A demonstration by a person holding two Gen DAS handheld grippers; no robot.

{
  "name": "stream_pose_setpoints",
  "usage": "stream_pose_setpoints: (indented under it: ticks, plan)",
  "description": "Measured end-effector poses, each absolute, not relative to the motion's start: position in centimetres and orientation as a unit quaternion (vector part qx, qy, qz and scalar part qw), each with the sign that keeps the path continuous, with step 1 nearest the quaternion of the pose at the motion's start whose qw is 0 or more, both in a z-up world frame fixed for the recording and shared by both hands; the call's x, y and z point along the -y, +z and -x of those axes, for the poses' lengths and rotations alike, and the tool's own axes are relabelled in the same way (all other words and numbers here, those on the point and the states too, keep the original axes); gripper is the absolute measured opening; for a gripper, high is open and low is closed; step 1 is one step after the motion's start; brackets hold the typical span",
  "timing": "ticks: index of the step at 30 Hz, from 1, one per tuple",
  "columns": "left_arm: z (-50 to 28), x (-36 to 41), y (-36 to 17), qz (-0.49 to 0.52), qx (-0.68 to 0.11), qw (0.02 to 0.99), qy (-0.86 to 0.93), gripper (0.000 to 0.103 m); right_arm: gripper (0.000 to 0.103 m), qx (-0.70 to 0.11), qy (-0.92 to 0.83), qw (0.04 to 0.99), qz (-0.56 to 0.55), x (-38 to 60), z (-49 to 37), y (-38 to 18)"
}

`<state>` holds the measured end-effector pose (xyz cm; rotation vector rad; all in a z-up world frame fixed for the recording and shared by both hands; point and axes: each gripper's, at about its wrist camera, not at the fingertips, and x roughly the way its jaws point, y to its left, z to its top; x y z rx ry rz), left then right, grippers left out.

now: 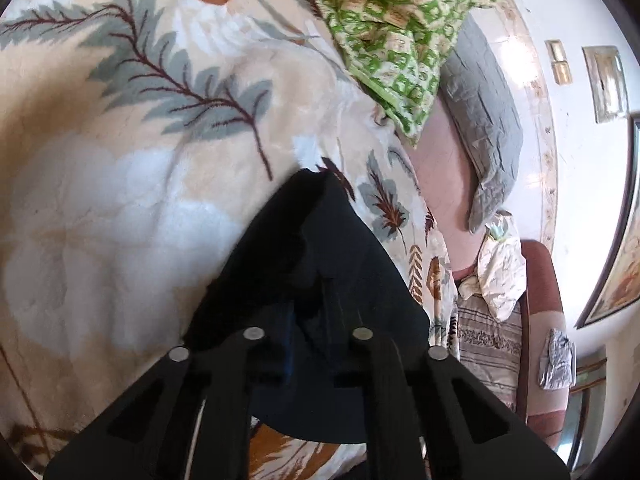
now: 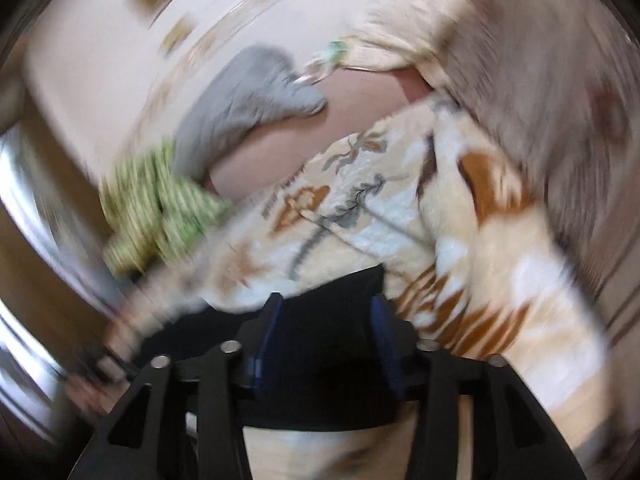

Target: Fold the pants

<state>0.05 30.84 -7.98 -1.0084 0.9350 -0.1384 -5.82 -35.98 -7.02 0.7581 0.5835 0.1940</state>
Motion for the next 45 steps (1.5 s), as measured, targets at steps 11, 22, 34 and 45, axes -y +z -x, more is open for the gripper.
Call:
stream_pose_setpoints:
  ticks: [11,22,34,45]
  plan:
    - [-0.6,-30.3,-7.9,0.443,-0.437,0.781,-0.054,0.011,0.052,-0.362,0.147,0.749,-0.536,36.5,3.4,-13.5]
    - [-0.7,-29.8,-7.8,0.450,-0.430,0.780,-0.062,0.039,0.052,-0.343,0.156,0.759,-0.531,36.7,4.8,-12.6]
    - [-0.5,-29.7,-7.8,0.454,-0.428,0.780,-0.060,0.042,0.052,-0.361,0.123,0.750,-0.541,36.3,3.1,-13.9]
    - [-0.1,-29.9,-7.8,0.447,-0.422,0.786,-0.060,0.036,0.012,-0.403,0.090,0.775,-0.478,35.0,2.5,-13.9]
